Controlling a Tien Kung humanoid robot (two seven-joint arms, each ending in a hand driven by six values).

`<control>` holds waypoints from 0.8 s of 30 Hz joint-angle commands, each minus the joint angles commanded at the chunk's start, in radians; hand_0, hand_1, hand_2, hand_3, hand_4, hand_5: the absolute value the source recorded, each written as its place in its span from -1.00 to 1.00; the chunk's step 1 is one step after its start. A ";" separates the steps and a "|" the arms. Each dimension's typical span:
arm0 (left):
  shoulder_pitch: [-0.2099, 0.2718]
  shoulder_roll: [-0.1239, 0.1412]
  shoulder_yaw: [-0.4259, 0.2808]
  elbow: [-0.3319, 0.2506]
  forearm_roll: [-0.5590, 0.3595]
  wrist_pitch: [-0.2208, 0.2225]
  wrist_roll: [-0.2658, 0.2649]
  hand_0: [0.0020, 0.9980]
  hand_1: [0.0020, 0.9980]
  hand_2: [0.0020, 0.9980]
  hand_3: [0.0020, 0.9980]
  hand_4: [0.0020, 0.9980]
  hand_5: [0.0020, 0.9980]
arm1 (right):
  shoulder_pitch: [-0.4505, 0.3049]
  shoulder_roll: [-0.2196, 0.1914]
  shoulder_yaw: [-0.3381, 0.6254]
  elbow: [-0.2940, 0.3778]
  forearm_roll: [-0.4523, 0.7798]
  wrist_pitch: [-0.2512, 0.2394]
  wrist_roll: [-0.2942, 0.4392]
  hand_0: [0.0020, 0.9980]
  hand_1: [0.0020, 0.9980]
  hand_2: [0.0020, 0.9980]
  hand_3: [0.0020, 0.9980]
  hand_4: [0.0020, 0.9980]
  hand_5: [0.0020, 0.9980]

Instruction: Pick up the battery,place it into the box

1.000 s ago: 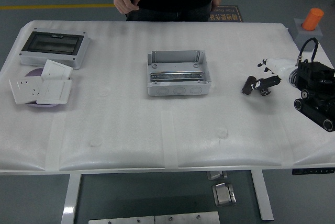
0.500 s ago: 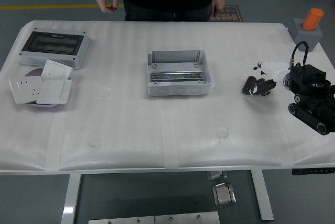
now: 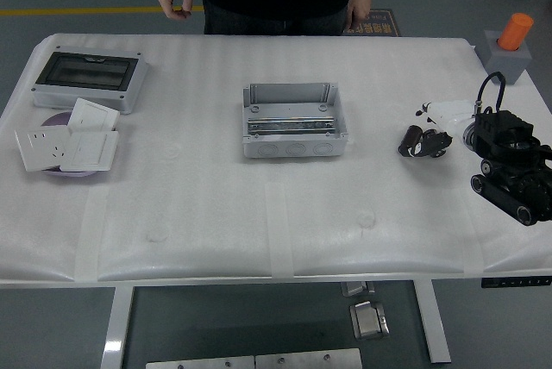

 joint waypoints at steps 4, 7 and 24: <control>-0.001 0.000 0.000 0.000 -0.001 0.000 0.000 0.18 0.23 0.00 0.30 0.16 -0.28 | 0.000 0.005 -0.002 -0.004 0.005 -0.012 0.005 0.41 0.34 0.41 0.50 1.00 0.04; -0.001 0.000 -0.001 0.000 0.000 0.000 0.000 0.18 0.23 0.00 0.30 0.16 -0.28 | 0.000 0.008 -0.003 -0.007 0.007 -0.018 0.009 0.41 0.34 0.41 0.50 1.00 0.04; -0.004 -0.003 -0.005 -0.004 0.015 0.000 -0.001 0.18 0.23 0.00 0.30 0.17 -0.28 | -0.012 0.023 -0.006 -0.018 0.024 -0.033 0.025 0.35 0.29 0.34 0.40 0.87 -0.15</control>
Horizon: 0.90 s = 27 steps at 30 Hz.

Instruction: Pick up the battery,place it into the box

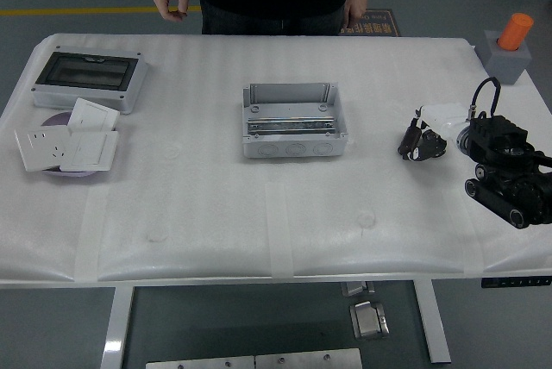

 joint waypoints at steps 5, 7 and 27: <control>-0.001 0.000 -0.004 -0.001 0.004 0.001 0.000 0.18 0.23 0.00 0.31 0.18 -0.28 | -0.002 -0.001 0.000 0.001 0.001 -0.007 0.005 0.35 0.29 0.34 0.40 0.87 -0.14; 0.000 0.000 -0.010 -0.003 0.010 0.001 -0.001 0.18 0.23 0.00 0.31 0.18 -0.28 | -0.003 -0.001 0.001 0.002 0.002 -0.013 0.007 0.35 0.29 0.34 0.40 0.87 -0.14; -0.010 0.002 -0.031 -0.007 0.032 0.007 -0.005 0.18 0.23 0.00 0.31 0.20 -0.28 | -0.010 -0.004 -0.004 -0.001 0.011 -0.067 0.040 0.28 0.26 0.31 0.37 0.84 -0.15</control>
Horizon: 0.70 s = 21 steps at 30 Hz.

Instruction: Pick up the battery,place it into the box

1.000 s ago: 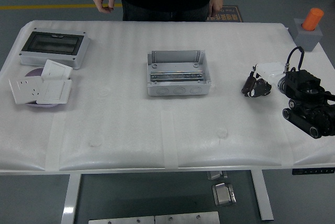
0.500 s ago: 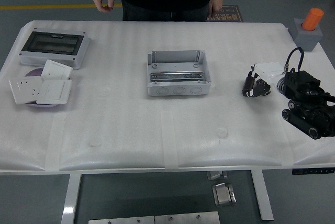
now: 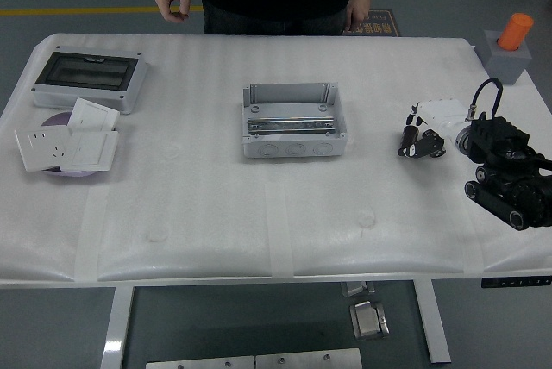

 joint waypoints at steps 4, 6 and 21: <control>-0.001 0.000 0.003 0.001 -0.001 0.000 0.000 0.18 0.23 0.00 0.31 0.20 -0.28 | -0.002 0.000 -0.001 -0.003 0.006 0.001 0.003 0.28 0.26 0.31 0.37 0.84 -0.15; -0.001 0.000 0.004 0.001 -0.001 0.000 0.000 0.18 0.23 0.00 0.32 0.19 -0.29 | -0.003 0.001 -0.002 -0.005 0.009 0.002 0.005 0.26 0.25 0.30 0.35 0.83 -0.15; -0.004 -0.002 0.010 0.001 -0.003 -0.001 0.000 0.18 0.23 0.00 0.32 0.20 -0.28 | -0.009 0.005 -0.005 -0.005 0.019 -0.007 0.015 0.26 0.26 0.30 0.35 0.81 -0.16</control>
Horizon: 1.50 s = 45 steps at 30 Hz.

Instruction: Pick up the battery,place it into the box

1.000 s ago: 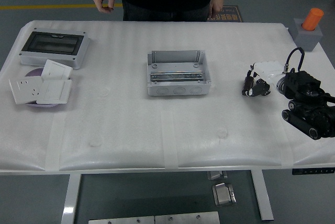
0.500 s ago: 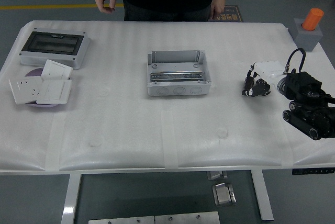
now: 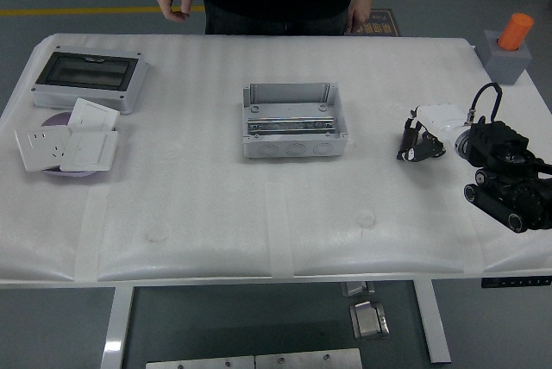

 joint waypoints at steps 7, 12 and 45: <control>0.000 0.001 -0.002 0.000 0.001 0.000 -0.001 0.18 0.23 0.00 0.32 0.21 -0.28 | -0.002 0.001 -0.007 0.001 -0.001 -0.007 0.001 0.25 0.25 0.30 0.35 0.80 -0.18; 0.000 0.000 -0.004 0.000 0.001 0.001 -0.001 0.18 0.23 0.00 0.32 0.21 -0.28 | -0.004 0.003 -0.011 0.003 -0.003 -0.017 0.002 0.24 0.25 0.29 0.33 0.78 -0.19; 0.001 0.002 0.005 0.002 -0.014 0.005 -0.005 0.18 0.23 0.02 0.33 0.24 -0.27 | -0.025 -0.036 0.107 0.146 -0.099 -0.076 -0.006 0.09 0.19 0.20 0.26 0.02 -0.79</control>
